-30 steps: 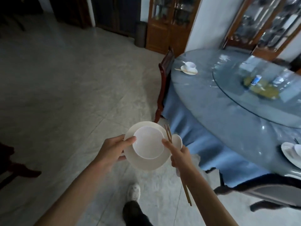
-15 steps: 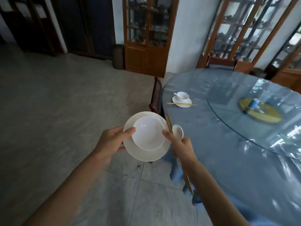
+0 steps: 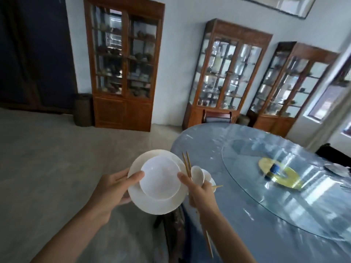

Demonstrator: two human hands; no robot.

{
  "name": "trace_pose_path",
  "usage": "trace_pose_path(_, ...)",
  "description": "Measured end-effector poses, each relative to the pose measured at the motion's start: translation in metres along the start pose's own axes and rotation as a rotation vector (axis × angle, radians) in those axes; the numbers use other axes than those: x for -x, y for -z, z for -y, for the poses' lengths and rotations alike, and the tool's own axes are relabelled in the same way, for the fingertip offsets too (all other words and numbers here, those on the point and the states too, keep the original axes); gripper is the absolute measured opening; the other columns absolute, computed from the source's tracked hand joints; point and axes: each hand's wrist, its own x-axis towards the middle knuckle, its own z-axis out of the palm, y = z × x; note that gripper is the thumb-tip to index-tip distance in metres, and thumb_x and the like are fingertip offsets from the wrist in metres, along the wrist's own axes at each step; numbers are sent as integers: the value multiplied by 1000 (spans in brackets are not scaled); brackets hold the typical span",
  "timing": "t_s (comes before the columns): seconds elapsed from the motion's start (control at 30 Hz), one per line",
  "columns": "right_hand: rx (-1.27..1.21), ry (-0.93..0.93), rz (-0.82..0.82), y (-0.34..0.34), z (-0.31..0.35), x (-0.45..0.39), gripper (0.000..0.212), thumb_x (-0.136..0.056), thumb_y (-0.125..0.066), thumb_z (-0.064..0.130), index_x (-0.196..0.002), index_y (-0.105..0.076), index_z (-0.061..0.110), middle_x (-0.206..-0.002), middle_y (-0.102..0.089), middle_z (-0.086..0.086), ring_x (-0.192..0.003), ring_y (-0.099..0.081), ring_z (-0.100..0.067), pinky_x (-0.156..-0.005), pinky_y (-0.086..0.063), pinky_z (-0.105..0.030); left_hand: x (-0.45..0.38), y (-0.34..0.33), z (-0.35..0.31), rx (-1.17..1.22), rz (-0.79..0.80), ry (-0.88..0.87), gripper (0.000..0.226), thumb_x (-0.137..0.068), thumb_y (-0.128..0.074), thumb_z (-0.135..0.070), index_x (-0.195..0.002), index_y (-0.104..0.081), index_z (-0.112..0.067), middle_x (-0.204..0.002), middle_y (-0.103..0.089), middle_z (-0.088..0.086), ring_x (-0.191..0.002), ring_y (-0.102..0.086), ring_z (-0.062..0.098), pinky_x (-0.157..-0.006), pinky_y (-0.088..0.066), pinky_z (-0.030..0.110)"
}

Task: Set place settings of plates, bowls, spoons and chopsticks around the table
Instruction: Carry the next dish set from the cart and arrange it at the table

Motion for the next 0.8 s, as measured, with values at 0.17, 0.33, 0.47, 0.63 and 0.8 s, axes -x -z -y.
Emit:
trace_pose_path(0.17, 62, -45, -180, -50, 22, -96, 69, -55, -91, 66, -91, -73, 11, -53, -57, 10, -44, -53, -8, -42, -40, -22, -132, 27, -39, -33, 130, 43, 24, -84, -81, -36, -107, -80, -28, -101, -82, -2, -89, -79, 12, -63, -62, 26)
trace_pose_path(0.33, 75, -15, -268, -83, 27, -207, 37, -59, -90, 64, -61, -75, 30, -49, -51, 11, -42, -43, -10, -42, -33, -24, -273, 37, -59, -99, 238, 26, 28, -82, -82, -40, -107, -78, -29, -99, -82, -2, -87, -80, 15, -63, -63, 27)
trace_pose_path(0.47, 26, 35, -326, -104, 27, -307, 33, -66, -89, 56, -68, -77, 25, -47, -46, 10, -40, -38, -8, -40, -31, -23, -395, 32, -71, -149, 308, -16, 36, -80, -81, -44, -113, -77, -29, -102, -82, -3, -92, -79, 18, -75, -65, 36)
trace_pose_path(0.63, -17, 34, -361, -126, 47, -422, 46, -75, -86, 54, -96, -71, 16, -52, -55, 9, -47, -45, -6, -47, -38, -24, -521, 23, -101, -184, 363, -54, 38, -83, -80, -43, -117, -77, -29, -102, -82, -3, -93, -79, 19, -82, -63, 41)
trace_pose_path(0.8, 11, 55, -371, -147, 68, -527, 46, -77, -84, 53, -104, -68, 19, -54, -62, 12, -43, -52, 2, -48, -41, -18, -641, 20, -125, -169, 423, -54, 46, -76, -81, -48, -119, -75, -33, -101, -82, -6, -92, -79, 18, -81, -64, 41)
